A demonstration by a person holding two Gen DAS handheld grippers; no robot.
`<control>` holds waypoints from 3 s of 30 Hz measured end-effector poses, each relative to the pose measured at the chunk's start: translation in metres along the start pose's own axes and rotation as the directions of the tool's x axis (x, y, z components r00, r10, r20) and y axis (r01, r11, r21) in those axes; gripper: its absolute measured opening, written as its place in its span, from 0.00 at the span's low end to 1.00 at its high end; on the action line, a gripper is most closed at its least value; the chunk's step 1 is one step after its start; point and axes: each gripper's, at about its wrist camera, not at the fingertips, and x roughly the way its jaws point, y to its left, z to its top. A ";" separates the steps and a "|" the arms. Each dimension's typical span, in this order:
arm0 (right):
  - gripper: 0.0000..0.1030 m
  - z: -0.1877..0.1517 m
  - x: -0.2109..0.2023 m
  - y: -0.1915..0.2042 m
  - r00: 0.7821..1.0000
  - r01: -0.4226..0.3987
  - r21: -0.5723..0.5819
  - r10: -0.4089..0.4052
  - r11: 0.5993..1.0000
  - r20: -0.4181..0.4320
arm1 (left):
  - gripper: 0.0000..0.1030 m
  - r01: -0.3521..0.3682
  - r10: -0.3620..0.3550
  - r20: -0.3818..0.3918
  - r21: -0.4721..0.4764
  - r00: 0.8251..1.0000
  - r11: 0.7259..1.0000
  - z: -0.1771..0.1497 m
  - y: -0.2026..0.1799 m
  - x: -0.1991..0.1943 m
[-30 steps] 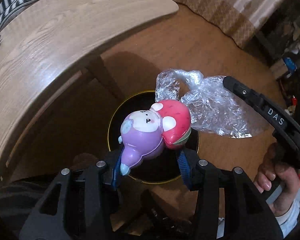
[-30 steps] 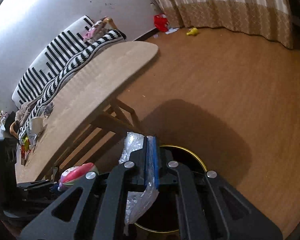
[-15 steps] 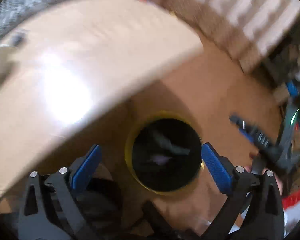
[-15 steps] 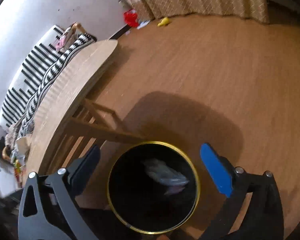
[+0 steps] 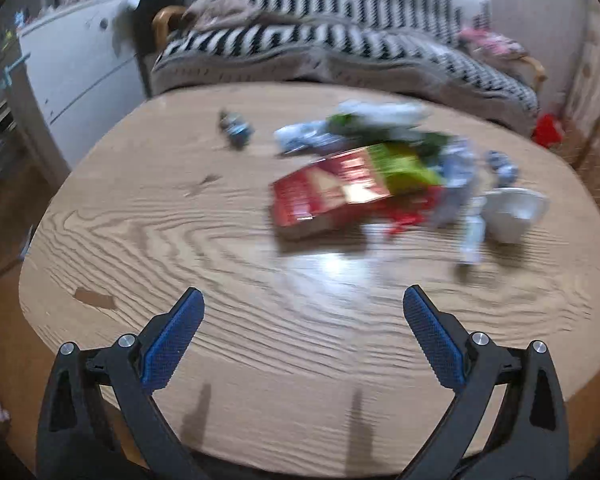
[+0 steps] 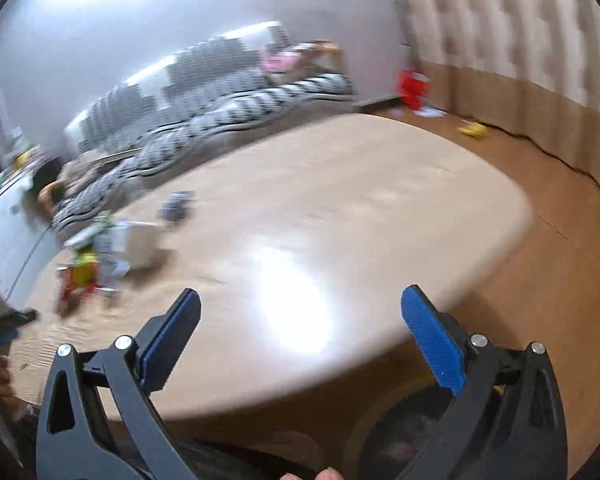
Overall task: Collect trash
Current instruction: 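Return both tools to the table, then grasp the red cigarette pack with left tool while right grasps white paper bag, then carry both items to the black bin and open both tools over it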
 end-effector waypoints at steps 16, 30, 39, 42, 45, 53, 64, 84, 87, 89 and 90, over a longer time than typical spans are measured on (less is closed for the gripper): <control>0.95 0.035 0.178 0.179 0.977 -0.126 -0.248 0.076 0.960 -0.201 | 0.94 0.038 -0.061 0.063 0.318 0.996 0.947 0.047 -0.035 0.079; 0.95 0.027 0.252 0.204 0.946 -0.118 -0.322 0.008 0.939 -0.323 | 0.94 0.132 -0.146 0.013 0.360 0.989 0.924 0.073 -0.043 0.119; 0.95 0.023 0.241 0.196 0.945 -0.118 -0.341 0.000 0.933 -0.327 | 0.94 0.138 -0.153 0.013 0.359 0.988 0.923 0.070 -0.041 0.116; 0.95 0.021 0.235 0.189 0.943 -0.142 -0.325 0.028 0.935 -0.332 | 0.94 0.131 -0.150 0.021 0.372 0.988 0.919 0.068 -0.044 0.113; 0.67 0.027 0.228 0.178 0.940 -0.200 -0.268 0.108 0.942 -0.323 | 0.89 0.130 -0.141 0.007 0.356 0.990 0.925 0.070 -0.042 0.113; 0.64 0.039 0.204 0.164 0.959 -0.212 -0.214 0.162 0.953 -0.231 | 0.87 0.145 -0.162 0.034 0.294 0.986 0.945 0.077 -0.032 0.088; 0.64 0.044 0.205 0.163 0.959 -0.215 -0.205 0.167 0.955 -0.230 | 0.87 0.131 -0.148 0.056 0.239 0.987 0.962 0.078 -0.023 0.077; 0.64 0.042 0.209 0.169 0.956 -0.211 -0.206 0.158 0.955 -0.247 | 0.87 0.127 -0.146 0.061 0.246 0.987 0.961 0.077 -0.025 0.066; 0.64 0.047 0.198 0.166 0.962 -0.208 -0.182 0.168 0.961 -0.214 | 0.87 0.151 -0.177 0.094 0.240 0.980 0.959 0.078 -0.030 0.047; 0.64 0.057 0.178 0.154 0.966 -0.220 -0.122 0.199 0.968 -0.164 | 0.87 0.197 -0.229 0.118 0.231 0.966 0.953 0.074 -0.044 0.025; 0.64 0.061 0.166 0.146 0.969 -0.220 -0.098 0.206 0.971 -0.136 | 0.87 0.229 -0.260 0.119 0.225 0.958 0.947 0.070 -0.059 0.012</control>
